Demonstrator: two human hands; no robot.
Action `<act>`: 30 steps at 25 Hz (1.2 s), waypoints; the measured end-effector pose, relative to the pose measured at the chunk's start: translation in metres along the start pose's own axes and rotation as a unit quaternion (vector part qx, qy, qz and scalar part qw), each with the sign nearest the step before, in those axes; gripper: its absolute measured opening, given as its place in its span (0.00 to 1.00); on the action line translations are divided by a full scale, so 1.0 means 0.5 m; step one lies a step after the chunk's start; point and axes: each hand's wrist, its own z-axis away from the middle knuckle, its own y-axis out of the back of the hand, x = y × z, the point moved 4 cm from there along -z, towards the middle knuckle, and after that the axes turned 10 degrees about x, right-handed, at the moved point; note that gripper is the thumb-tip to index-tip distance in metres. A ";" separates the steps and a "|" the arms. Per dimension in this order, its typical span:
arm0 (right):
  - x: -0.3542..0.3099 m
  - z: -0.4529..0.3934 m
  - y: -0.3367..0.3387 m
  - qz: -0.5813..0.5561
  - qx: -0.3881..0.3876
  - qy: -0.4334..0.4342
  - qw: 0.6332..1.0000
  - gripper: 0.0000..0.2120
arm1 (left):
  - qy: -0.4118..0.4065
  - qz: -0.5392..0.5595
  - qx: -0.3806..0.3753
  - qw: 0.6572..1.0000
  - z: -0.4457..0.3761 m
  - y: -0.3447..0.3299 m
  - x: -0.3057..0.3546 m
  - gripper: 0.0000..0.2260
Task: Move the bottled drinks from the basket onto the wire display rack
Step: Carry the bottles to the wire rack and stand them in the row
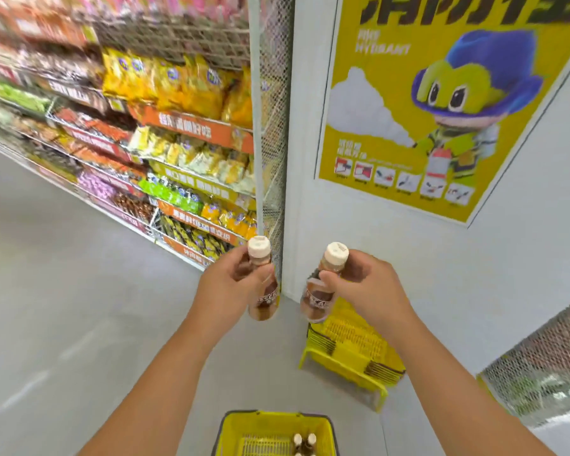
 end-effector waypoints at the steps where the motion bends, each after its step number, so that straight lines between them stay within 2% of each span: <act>1: -0.041 -0.009 0.010 -0.010 0.006 0.013 1.000 0.10 | -0.016 0.009 -0.006 1.000 -0.011 0.016 0.034 0.13; 9: -0.266 -0.063 0.001 -0.012 0.005 0.059 0.998 0.07 | -0.068 -0.004 -0.049 0.996 -0.087 0.130 0.214 0.10; 14: -0.318 -0.104 -0.014 0.004 -0.010 0.062 0.998 0.07 | -0.089 -0.026 -0.008 0.996 -0.111 0.185 0.263 0.10; 22: -0.359 -0.131 -0.034 0.001 -0.094 0.113 0.989 0.04 | -0.057 -0.015 0.113 0.992 -0.052 0.224 0.277 0.09; 27: -0.409 -0.098 -0.113 -0.027 -0.209 0.160 0.964 0.05 | -0.025 -0.009 0.232 0.972 0.058 0.308 0.288 0.09; 30: -0.446 -0.046 -0.191 -0.053 -0.271 0.184 0.943 0.03 | -0.004 -0.041 0.292 0.956 0.140 0.384 0.286 0.08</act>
